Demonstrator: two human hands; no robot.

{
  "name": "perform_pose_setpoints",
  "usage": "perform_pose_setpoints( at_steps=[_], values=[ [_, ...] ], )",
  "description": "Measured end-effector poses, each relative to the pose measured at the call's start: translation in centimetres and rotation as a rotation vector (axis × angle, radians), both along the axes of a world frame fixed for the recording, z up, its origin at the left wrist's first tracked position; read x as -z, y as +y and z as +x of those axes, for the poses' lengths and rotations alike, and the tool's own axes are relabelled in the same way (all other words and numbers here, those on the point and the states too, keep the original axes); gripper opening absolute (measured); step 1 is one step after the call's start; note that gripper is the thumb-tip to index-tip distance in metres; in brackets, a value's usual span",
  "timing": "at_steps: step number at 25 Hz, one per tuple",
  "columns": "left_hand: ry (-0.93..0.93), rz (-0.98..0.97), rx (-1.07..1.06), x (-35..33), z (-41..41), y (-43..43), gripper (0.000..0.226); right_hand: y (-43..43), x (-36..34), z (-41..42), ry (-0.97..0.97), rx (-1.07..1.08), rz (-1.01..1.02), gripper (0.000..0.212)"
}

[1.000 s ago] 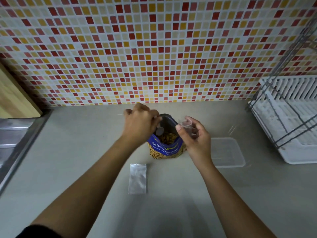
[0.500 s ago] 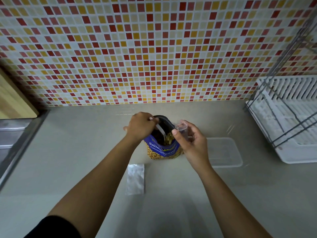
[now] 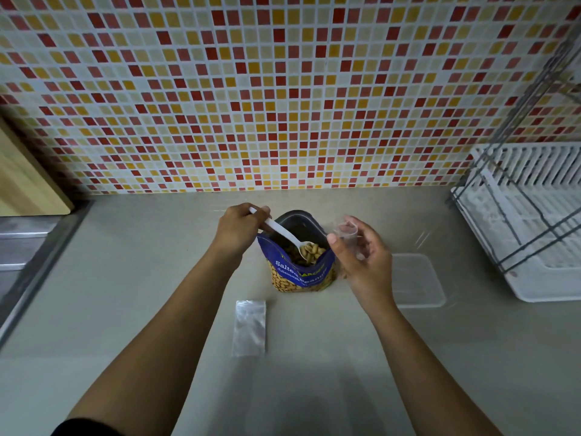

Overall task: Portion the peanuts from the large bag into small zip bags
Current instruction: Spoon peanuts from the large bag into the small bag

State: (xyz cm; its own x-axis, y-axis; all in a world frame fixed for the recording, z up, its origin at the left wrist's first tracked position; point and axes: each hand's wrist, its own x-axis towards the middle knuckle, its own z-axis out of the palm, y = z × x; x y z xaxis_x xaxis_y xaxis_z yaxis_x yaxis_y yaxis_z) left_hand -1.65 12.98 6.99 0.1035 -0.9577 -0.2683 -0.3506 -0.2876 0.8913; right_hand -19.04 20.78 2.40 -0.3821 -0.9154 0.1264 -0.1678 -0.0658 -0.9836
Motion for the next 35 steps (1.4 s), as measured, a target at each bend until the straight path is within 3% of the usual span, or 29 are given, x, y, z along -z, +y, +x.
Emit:
perform_pose_setpoints(
  at_steps=[4, 8, 12, 16, 21, 26, 30, 33, 35],
  values=[
    [0.069, 0.043, -0.061, -0.4, 1.2, 0.0, 0.026, 0.0, -0.7, -0.7, 0.088, 0.013, -0.043, 0.045],
    [0.117, 0.09, -0.133, -0.9, 2.5, -0.5, 0.017, -0.1, -1.0, -0.3, 0.316, -0.026, -0.016, 0.052],
    [0.161, 0.084, -0.215, -2.9, 3.3, -1.7, 0.011, -0.6, -0.7, 0.5, 0.467, -0.078, 0.06, 0.055],
    [0.156, 0.05, -0.206, -5.4, 3.1, -2.5, 0.009, -1.2, -1.0, 1.0, 0.589, -0.042, 0.002, 0.053],
    [0.026, -0.131, 0.016, -7.5, 1.1, -1.7, 0.014, -1.2, -1.6, 1.6, 0.533, -0.048, -0.026, 0.055],
    [-0.359, -0.485, 0.341, -10.2, -1.0, -0.4, 0.022, -1.1, -2.2, 2.3, 0.433, -0.005, -0.005, 0.054],
    [-0.199, -0.438, 0.214, -12.1, 0.1, -0.6, 0.018, -1.0, -2.5, 2.1, 0.423, 0.013, 0.017, 0.053],
    [-0.025, -0.357, -0.002, -10.9, 1.8, -1.1, 0.022, -0.6, -2.7, 1.5, 0.305, 0.037, 0.036, 0.045],
    [-0.084, -0.285, -0.042, -8.2, 2.1, -0.9, 0.022, -0.4, -2.9, 0.9, 0.248, 0.067, 0.035, 0.035]
  ],
)
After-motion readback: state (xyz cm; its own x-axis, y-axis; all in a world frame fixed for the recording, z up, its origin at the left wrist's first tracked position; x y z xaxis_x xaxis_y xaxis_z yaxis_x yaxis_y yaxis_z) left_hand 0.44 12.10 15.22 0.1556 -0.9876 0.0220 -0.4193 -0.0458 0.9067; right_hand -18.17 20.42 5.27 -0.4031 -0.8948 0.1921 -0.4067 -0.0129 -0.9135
